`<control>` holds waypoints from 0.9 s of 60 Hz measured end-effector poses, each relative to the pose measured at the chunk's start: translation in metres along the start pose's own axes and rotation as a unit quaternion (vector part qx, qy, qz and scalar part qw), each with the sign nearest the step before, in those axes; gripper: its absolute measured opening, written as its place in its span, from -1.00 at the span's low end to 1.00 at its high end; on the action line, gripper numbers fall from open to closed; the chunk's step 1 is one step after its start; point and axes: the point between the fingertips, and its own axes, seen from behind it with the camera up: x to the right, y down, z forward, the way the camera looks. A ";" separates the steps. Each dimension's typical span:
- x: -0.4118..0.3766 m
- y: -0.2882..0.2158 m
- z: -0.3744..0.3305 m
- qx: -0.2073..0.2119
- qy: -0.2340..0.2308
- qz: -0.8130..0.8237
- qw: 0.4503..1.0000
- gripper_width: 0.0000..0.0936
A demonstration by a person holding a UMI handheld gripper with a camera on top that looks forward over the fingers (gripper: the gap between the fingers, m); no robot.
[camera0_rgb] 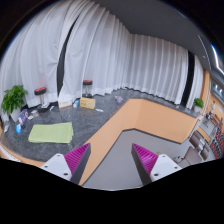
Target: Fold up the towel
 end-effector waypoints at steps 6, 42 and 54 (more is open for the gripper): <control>0.006 0.002 0.000 0.002 0.005 0.005 1.000 0.82; -0.242 0.154 0.009 -0.119 -0.139 -0.014 0.983 0.81; -0.452 0.121 0.065 -0.086 -0.229 -0.043 0.969 0.83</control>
